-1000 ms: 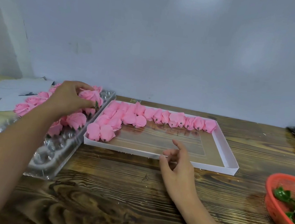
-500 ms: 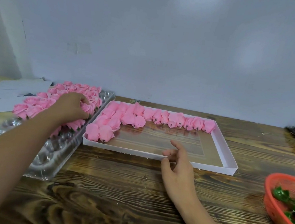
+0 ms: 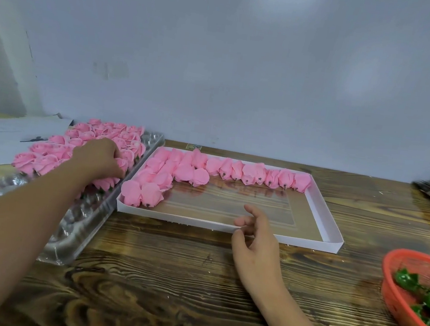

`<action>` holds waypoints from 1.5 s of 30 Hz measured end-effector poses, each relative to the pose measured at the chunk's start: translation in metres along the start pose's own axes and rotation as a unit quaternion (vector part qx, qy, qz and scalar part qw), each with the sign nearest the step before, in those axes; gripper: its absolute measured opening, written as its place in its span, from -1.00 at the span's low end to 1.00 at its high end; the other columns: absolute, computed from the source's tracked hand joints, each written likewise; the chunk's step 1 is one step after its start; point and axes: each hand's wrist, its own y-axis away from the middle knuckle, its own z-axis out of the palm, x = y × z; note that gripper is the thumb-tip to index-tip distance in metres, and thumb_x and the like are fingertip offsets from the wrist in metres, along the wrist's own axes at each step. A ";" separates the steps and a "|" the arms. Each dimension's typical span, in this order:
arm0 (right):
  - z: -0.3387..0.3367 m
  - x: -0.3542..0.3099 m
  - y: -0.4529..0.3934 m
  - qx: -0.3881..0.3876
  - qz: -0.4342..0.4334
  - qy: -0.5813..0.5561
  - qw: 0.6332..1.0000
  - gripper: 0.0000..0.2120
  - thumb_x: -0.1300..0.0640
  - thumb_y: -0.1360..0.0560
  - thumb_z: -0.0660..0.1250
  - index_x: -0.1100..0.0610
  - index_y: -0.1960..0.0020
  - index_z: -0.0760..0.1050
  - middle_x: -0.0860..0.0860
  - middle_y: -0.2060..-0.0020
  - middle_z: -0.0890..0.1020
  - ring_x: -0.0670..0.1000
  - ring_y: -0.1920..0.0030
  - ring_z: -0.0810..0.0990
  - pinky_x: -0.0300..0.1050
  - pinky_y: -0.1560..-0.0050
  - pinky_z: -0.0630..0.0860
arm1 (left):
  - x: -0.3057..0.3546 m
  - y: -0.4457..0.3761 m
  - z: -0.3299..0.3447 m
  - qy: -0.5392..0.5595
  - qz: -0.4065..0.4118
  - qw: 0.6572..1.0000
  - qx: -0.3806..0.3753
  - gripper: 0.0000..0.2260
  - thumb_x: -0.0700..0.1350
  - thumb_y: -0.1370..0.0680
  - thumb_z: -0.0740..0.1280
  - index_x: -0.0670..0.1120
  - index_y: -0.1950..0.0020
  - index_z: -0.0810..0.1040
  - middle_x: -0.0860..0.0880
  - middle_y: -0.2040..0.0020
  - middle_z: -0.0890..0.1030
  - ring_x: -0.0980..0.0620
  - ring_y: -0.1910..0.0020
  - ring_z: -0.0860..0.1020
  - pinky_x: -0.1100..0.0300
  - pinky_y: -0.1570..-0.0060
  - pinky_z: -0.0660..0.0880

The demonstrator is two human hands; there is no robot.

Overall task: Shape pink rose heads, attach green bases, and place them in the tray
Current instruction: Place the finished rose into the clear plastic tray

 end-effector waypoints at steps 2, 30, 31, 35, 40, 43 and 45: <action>0.000 0.000 0.000 0.002 0.000 -0.001 1.000 -0.58 0.23 -0.59 0.27 -0.13 -0.33 0.30 -0.18 0.02 0.56 -0.27 0.00 0.52 -0.50 0.08 0.42 | -0.002 0.000 0.001 -0.004 -0.009 1.000 -0.008 -0.84 -0.16 -0.42 0.54 -0.18 0.15 0.60 -0.10 0.19 0.64 -0.15 0.09 0.63 -0.10 -0.14 0.58; -0.001 0.000 -0.001 0.014 0.003 -0.001 1.000 -0.61 0.24 -0.58 0.28 -0.12 -0.31 0.35 -0.20 0.03 0.57 -0.25 0.02 0.54 -0.46 0.09 0.45 | 0.000 -0.006 0.001 -0.024 0.004 1.000 -0.004 -0.82 -0.25 -0.44 0.52 -0.19 -0.01 0.66 -0.02 0.09 0.57 -0.14 0.00 0.59 -0.09 -0.19 0.55; -0.001 0.000 0.000 0.013 0.003 -0.001 1.000 -0.61 0.23 -0.58 0.28 -0.11 -0.32 0.35 -0.20 0.03 0.57 -0.24 0.03 0.54 -0.45 0.09 0.46 | 0.000 -0.007 0.001 -0.027 0.005 1.000 -0.003 -0.83 -0.25 -0.43 0.52 -0.19 -0.01 0.66 -0.02 0.10 0.58 -0.14 0.00 0.60 -0.09 -0.19 0.55; -0.001 -0.001 0.000 0.010 0.006 -0.004 1.000 -0.61 0.23 -0.59 0.28 -0.13 -0.31 0.34 -0.20 0.03 0.57 -0.27 0.00 0.53 -0.48 0.10 0.45 | -0.003 -0.009 0.002 -0.030 0.004 1.000 -0.004 -0.83 -0.26 -0.43 0.52 -0.17 0.00 0.66 -0.03 0.07 0.59 -0.15 -0.02 0.61 -0.12 -0.22 0.54; -0.001 -0.001 0.000 0.010 0.008 -0.005 1.000 -0.61 0.22 -0.59 0.28 -0.14 -0.30 0.34 -0.20 0.02 0.56 -0.26 0.01 0.53 -0.46 0.10 0.46 | -0.006 -0.012 0.006 -0.032 0.004 0.999 -0.002 -0.80 -0.24 -0.45 0.49 -0.15 -0.06 0.64 -0.06 0.03 0.61 -0.16 -0.05 0.60 -0.14 -0.27 0.50; -0.001 -0.001 0.000 0.010 0.006 -0.008 1.000 -0.61 0.22 -0.58 0.28 -0.13 -0.31 0.34 -0.19 0.02 0.56 -0.24 0.02 0.53 -0.45 0.11 0.47 | -0.007 -0.012 0.009 -0.046 0.004 0.999 -0.001 -0.74 -0.21 -0.45 0.48 -0.15 -0.14 0.63 -0.04 0.05 0.60 -0.15 -0.04 0.60 -0.15 -0.29 0.48; -0.001 -0.001 0.001 0.007 0.006 -0.010 1.000 -0.62 0.22 -0.58 0.28 -0.12 -0.31 0.35 -0.19 0.02 0.56 -0.24 0.01 0.53 -0.46 0.10 0.46 | -0.007 -0.012 0.010 -0.060 0.005 0.998 -0.003 -0.70 -0.18 -0.46 0.48 -0.13 -0.20 0.61 -0.04 0.05 0.61 -0.14 -0.05 0.59 -0.16 -0.30 0.47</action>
